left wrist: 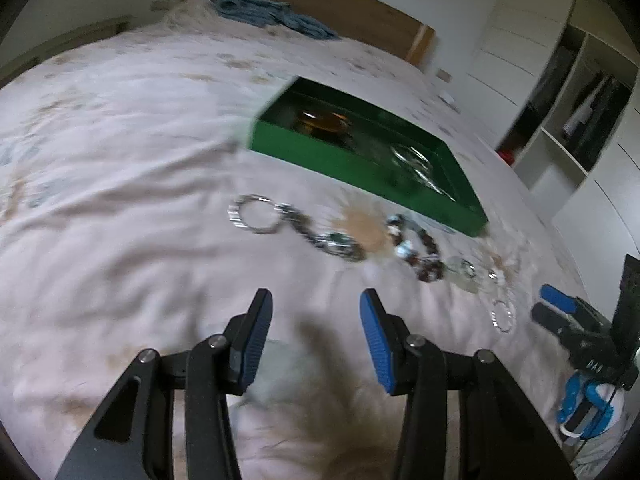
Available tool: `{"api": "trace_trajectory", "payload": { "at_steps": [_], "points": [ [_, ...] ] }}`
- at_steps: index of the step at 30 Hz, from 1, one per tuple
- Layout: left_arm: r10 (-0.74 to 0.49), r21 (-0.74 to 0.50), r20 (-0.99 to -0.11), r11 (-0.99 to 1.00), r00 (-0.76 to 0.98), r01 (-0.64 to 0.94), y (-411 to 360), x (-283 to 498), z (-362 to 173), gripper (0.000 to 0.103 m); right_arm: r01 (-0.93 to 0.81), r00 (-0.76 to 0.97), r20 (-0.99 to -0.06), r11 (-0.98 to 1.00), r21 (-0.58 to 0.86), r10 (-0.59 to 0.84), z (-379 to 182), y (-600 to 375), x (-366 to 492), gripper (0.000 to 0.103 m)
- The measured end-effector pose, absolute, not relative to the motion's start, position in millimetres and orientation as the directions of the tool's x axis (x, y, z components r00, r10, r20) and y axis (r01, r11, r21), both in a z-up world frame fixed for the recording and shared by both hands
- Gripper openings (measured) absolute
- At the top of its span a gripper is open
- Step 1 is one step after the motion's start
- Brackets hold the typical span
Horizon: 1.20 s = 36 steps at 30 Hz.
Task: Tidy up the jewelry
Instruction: 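Lower the left tool toward the watch while the right tool approaches the twisted silver hoop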
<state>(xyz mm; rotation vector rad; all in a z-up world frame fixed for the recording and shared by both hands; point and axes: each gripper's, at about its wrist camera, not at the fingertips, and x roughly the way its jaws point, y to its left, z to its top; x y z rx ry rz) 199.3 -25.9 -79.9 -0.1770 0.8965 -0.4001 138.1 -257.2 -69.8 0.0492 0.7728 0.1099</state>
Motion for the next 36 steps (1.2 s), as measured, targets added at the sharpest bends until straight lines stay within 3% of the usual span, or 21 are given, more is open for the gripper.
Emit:
{"api": "trace_trajectory", "payload": {
  "at_steps": [11, 16, 23, 25, 27, 28, 36],
  "points": [
    [-0.356, -0.25, -0.773, 0.932, 0.525, 0.263, -68.5, 250.6, -97.1, 0.044, -0.159, 0.653, -0.738, 0.983, 0.091, 0.174, -90.7, -243.0, 146.3, 0.079],
    [-0.352, -0.245, -0.777, 0.933, 0.523, 0.263, -77.8, 264.5, -100.5, 0.044, -0.164, 0.623, -0.76, 0.981, 0.103, 0.184, -102.3, -244.0, 154.5, 0.067],
    [-0.386, -0.263, -0.762, 0.918, 0.521, 0.296, -80.6, 267.8, -106.9, 0.043, -0.172, 0.608, -0.77, 0.979, 0.111, 0.194, -112.1, -242.0, 163.3, 0.061],
    [-0.393, -0.268, -0.758, 0.915, 0.521, 0.301, -80.0, 267.0, -108.1, 0.038, -0.173, 0.606, -0.772, 0.979, 0.107, 0.191, -114.2, -241.3, 164.3, 0.054],
    [-0.403, -0.275, -0.757, 0.911, 0.514, 0.309, -78.8, 265.5, -109.7, 0.022, -0.176, 0.603, -0.775, 0.979, 0.105, 0.191, -114.8, -240.4, 164.6, 0.045],
    [-0.409, -0.278, -0.757, 0.907, 0.509, 0.316, -78.8, 264.7, -110.1, 0.022, -0.178, 0.603, -0.775, 0.979, 0.103, 0.191, -115.2, -240.5, 164.9, 0.04],
    [-0.407, -0.241, -0.754, 0.901, 0.515, 0.36, -83.6, 247.2, -103.1, 0.022, -0.171, 0.619, -0.762, 0.98, 0.103, 0.189, -111.8, -241.2, 161.1, 0.04]
  ]
}}
